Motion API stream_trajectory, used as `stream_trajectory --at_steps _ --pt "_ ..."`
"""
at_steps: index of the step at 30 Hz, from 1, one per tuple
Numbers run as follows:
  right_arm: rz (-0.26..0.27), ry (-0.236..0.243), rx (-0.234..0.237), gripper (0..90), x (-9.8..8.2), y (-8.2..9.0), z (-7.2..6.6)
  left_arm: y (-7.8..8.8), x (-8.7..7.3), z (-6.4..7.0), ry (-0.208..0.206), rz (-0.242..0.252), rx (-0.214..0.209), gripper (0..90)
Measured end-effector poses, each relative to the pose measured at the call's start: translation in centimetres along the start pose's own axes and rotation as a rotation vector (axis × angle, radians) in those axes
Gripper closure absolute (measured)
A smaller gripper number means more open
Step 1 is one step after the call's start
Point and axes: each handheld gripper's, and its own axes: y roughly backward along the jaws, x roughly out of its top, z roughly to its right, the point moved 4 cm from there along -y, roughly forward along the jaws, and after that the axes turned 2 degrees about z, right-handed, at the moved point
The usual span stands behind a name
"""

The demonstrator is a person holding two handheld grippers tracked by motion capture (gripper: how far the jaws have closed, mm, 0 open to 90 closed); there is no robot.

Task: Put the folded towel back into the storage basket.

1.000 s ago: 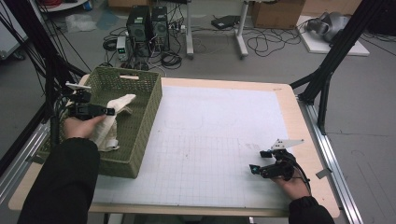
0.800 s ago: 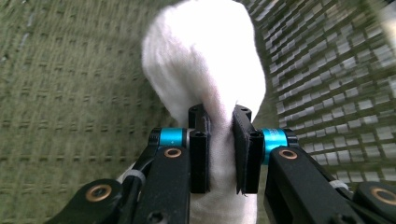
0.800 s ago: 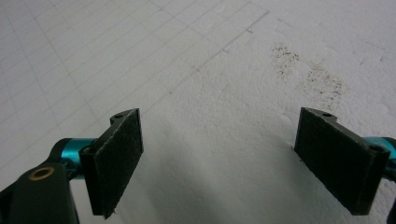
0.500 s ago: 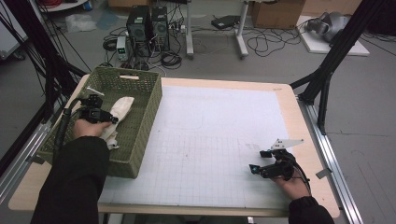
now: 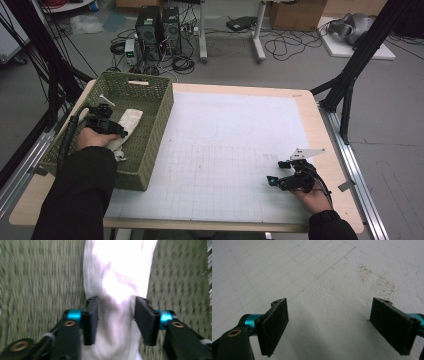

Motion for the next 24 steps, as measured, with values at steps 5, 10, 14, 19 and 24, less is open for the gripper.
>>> stream_trajectory --at_steps 5,10,14,19,24 --pt "0.001 0.002 -0.001 14.3 0.0 -0.1 0.0 -1.0 0.0 0.6 -0.084 -0.058 0.042 52.6" --pt "0.0 0.007 0.0 14.2 0.0 0.0 0.0 -1.4 -0.2 1.0 -0.065 -0.124 0.012 78.6" --pt "0.0 0.004 0.005 14.2 0.0 0.0 0.1 -0.9 0.6 1.4 -0.03 -0.08 -0.033 79.8" --pt "0.0 0.005 0.003 14.2 0.0 0.0 0.1 -0.1 2.3 2.0 0.023 0.151 -0.078 79.4" --pt "0.002 0.011 0.001 14.0 0.0 -0.1 0.0 -0.4 2.2 1.7 -0.005 0.123 -0.062 53.2"
